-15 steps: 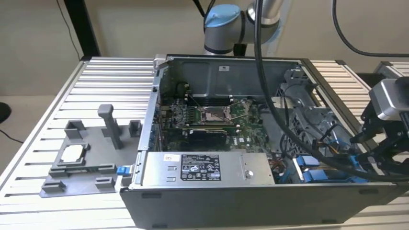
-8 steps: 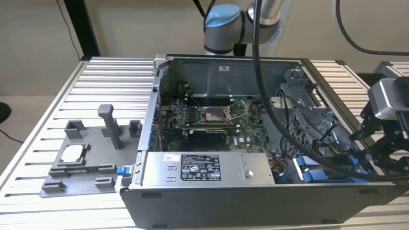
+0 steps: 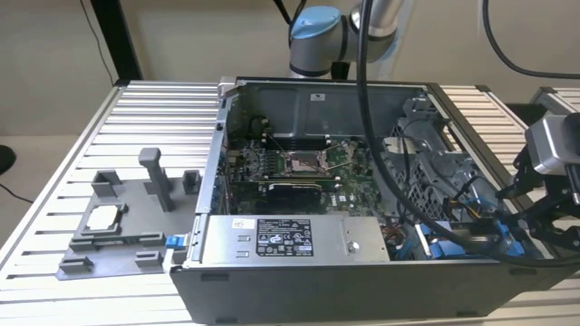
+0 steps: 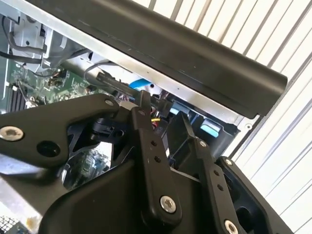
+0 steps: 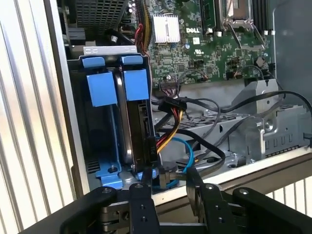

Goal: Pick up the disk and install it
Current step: 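Insert the second disk wire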

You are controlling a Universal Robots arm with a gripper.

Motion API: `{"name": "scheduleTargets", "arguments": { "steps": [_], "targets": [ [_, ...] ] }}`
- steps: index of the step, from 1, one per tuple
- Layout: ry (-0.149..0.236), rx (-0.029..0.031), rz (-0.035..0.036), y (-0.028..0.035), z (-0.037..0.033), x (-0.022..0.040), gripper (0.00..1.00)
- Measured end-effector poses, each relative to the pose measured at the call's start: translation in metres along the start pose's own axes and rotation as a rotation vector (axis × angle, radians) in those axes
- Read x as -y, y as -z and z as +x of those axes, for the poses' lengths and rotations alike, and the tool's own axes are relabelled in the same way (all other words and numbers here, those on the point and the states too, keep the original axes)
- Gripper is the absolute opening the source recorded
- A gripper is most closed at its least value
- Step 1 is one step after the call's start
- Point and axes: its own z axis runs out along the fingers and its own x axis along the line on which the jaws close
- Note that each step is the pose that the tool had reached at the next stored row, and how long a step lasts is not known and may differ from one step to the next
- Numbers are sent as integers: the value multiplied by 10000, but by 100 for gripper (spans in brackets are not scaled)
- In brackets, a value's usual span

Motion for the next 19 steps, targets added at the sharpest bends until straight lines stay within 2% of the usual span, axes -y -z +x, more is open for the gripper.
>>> {"name": "scheduleTargets", "arguments": {
  "steps": [1,4,15,19],
  "targets": [
    [-2,30,-5,6,17,-9,100],
    [-1,32,-5,0,30,-58,100],
    [0,43,-3,-79,27,-61,100],
    [10,110,16,-104,-9,-67,100]
  ]
}}
